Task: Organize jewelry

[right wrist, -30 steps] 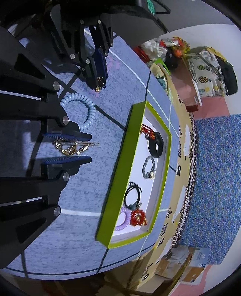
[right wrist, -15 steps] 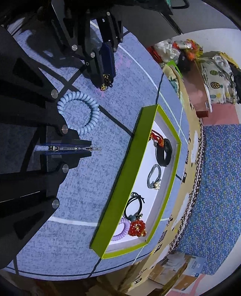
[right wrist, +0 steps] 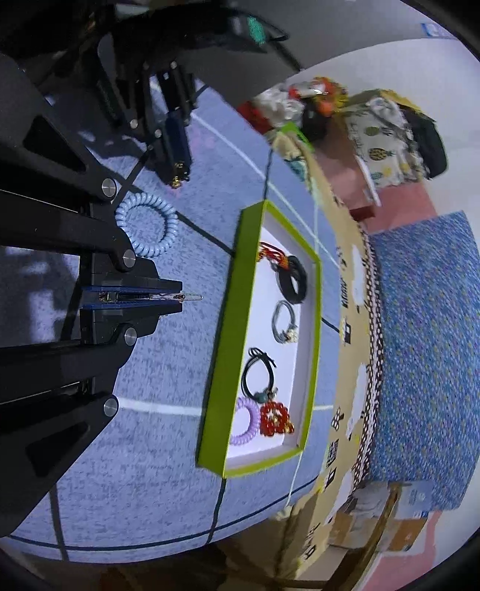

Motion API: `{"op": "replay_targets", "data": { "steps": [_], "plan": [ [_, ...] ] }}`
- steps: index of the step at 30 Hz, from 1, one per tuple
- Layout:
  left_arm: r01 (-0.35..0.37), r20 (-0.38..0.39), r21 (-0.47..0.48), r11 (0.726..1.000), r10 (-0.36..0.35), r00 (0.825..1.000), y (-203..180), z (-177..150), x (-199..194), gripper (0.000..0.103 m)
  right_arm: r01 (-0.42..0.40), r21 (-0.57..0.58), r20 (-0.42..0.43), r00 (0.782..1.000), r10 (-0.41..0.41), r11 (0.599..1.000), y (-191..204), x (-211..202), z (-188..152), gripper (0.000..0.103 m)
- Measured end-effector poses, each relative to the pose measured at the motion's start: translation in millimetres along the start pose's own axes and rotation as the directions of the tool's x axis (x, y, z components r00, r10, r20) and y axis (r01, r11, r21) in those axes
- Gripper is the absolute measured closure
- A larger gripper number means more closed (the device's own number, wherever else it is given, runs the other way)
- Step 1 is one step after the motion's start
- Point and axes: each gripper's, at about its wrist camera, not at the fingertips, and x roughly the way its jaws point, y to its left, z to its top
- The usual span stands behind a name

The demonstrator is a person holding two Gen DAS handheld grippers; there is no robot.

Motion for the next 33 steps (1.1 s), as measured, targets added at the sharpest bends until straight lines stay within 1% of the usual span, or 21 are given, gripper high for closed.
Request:
{"op": "replay_targets", "data": {
  "steps": [2,5,9,10,11,12,16,19,20,21,24,25,26,27,28,29,31,32,33],
  "plan": [
    [0.005,0.005,-0.004,1.0,-0.005,1.0,0.3,0.0,-2.0,0.081,-0.009,0.021,0.013,1.0,0.009,1.0,-3.8,-5.1,0.2,0.1],
    [0.01,0.012,-0.005,1.0,-0.01,1.0,0.3,-0.6,-4.8,0.081,-0.051,0.069,0.037,0.998,0.048,0.996,-11.1,-11.8,0.0,0.1],
    [0.013,0.011,-0.006,1.0,-0.013,1.0,0.5,-1.1,-6.2,0.081,-0.177,0.205,0.058,0.984,0.169,0.963,-29.2,-11.2,-4.8,0.1],
    [0.014,0.011,-0.007,1.0,-0.014,1.0,0.6,-1.3,-6.5,0.081,-0.209,0.238,0.064,0.978,0.199,0.949,-33.9,-10.1,-6.4,0.1],
    [0.015,0.011,-0.007,1.0,-0.014,1.0,0.7,-1.3,-6.8,0.081,-0.258,0.287,0.076,0.966,0.246,0.922,-40.4,-8.2,-8.4,0.1],
    [0.015,0.011,-0.008,1.0,-0.015,1.0,0.9,-1.3,-7.1,0.081,-0.286,0.317,0.085,0.958,0.273,0.904,-43.8,-6.6,-10.6,0.1],
    [0.015,0.011,-0.008,1.0,-0.015,1.0,0.9,-1.1,-7.3,0.081,-0.4,0.428,0.128,0.915,0.384,0.81,-57.7,0.3,-16.7,0.1],
    [0.015,0.011,-0.008,1.0,-0.015,1.0,0.9,-1.2,-7.4,0.081,-0.425,0.452,0.139,0.902,0.409,0.784,-59.3,1.5,-18.4,0.1],
    [0.015,0.011,-0.008,1.0,-0.014,1.0,1.0,-1.2,-7.5,0.081,-0.447,0.464,0.15,0.891,0.429,0.765,-60.3,1.9,-19.1,0.1],
    [0.015,0.011,-0.009,1.0,-0.015,1.0,1.0,-1.2,-7.4,0.08,-0.479,0.483,0.168,0.872,0.46,0.733,-62.2,3.3,-20.2,0.1],
    [0.015,0.011,-0.008,1.0,-0.015,1.0,0.9,-1.3,-7.5,0.081,-0.522,0.511,0.196,0.845,0.498,0.683,-66.2,5.8,-22.4,0.1],
    [0.015,0.011,-0.008,1.0,-0.015,1.0,0.9,-1.3,-7.7,0.081,-0.503,0.508,0.182,0.856,0.484,0.699,-66.2,5.7,-22.5,0.1],
    [0.015,0.01,-0.008,1.0,-0.015,1.0,1.0,-1.3,-7.7,0.081,-0.421,0.475,0.121,0.901,0.416,0.773,-60.7,5.2,-19.3,0.1],
    [0.015,0.01,-0.008,1.0,-0.015,1.0,0.9,-1.2,-7.4,0.081,-0.339,0.433,0.068,0.936,0.345,0.835,-55.1,6.6,-17.5,0.1],
    [0.015,0.01,-0.007,1.0,-0.015,1.0,0.8,-1.6,-7.6,0.081,-0.265,0.381,0.023,0.96,0.278,0.886,-47.7,7.1,-15.9,0.1],
    [0.015,0.009,-0.006,1.0,-0.015,1.0,0.6,-1.7,-7.7,0.081,-0.216,0.33,-0.01,0.973,0.232,0.919,-40.4,8.7,-16.1,0.1],
    [0.016,0.009,-0.005,1.0,-0.015,1.0,0.3,-2.2,-7.6,0.081,-0.119,0.204,-0.05,0.99,0.132,0.972,-20.4,8.9,-15.1,0.1],
    [0.016,0.009,-0.004,1.0,-0.016,1.0,0.0,-2.5,-7.5,0.081,-0.062,0.128,-0.065,0.995,0.071,0.99,-9.2,9.2,-15.0,0.1],
    [0.016,0.008,-0.005,1.0,-0.016,1.0,0.2,-2.2,-7.4,0.081,-0.019,0.058,-0.082,0.996,0.024,0.998,1.7,12.6,-16.1,0.1]
  ]
}}
